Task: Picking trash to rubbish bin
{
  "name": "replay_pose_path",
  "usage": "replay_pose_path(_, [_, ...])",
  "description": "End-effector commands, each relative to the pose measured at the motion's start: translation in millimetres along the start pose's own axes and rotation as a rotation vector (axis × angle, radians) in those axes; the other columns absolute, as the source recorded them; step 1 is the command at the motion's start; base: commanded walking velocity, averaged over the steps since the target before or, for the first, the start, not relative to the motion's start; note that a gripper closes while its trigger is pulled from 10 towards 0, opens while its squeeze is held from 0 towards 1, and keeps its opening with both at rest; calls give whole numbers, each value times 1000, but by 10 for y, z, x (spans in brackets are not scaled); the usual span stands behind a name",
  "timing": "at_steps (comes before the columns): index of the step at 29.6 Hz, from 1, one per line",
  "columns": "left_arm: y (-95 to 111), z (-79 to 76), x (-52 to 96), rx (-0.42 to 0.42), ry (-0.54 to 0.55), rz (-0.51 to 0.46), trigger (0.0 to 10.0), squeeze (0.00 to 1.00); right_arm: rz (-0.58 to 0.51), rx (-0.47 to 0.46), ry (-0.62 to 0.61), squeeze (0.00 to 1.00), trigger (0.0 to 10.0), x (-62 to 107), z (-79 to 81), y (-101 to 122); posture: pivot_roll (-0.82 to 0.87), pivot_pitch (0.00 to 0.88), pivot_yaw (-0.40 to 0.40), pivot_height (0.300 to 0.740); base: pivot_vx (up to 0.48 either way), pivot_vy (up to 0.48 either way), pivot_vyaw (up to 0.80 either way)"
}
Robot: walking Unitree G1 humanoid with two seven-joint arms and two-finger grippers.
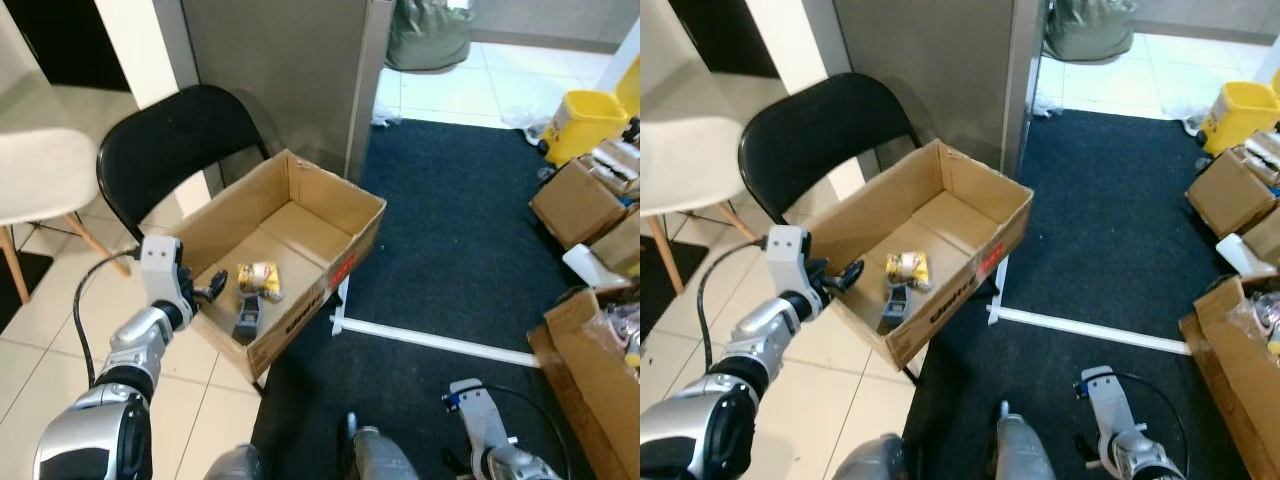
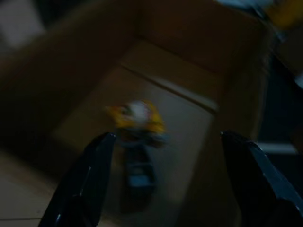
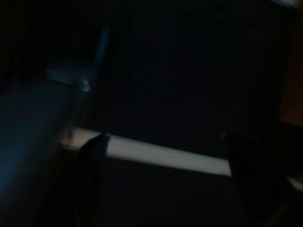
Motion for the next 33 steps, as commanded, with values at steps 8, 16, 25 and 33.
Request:
replay_pose_path(8, [-124,-14,61,17,-2,21,10000,0,48,-7,3,0,10000,4,9,-132,37,134,-11,740,-300,0,0])
replay_pose_path(16, [-129,-26,60,18,-6,20,10000,0,50,-2,3,0,10000,5,5,-136,38,132,-13,740,-302,0,0])
replay_pose_path(25, [-136,-36,58,20,-8,23,10000,0,49,1,3,0,10000,5,5,-133,35,133,-13,740,-306,0,0])
replay_pose_path(33, [-175,60,111,-2,83,33,10000,0,51,-5,4,0,10000,5,7,-139,33,128,-21,740,-149,0,0])
Point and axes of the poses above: a point about 5 cm out from each wrist's last joint towards the gripper, its own x axis pointing back from the gripper into the wrist, its own y axis along the axis of the wrist's last joint, z = x × y, the point moved 1 cm from there along -x, pointing out of the wrist towards the gripper, and after that the axes turned 15 degrees about -x, right-handed, at the moved point
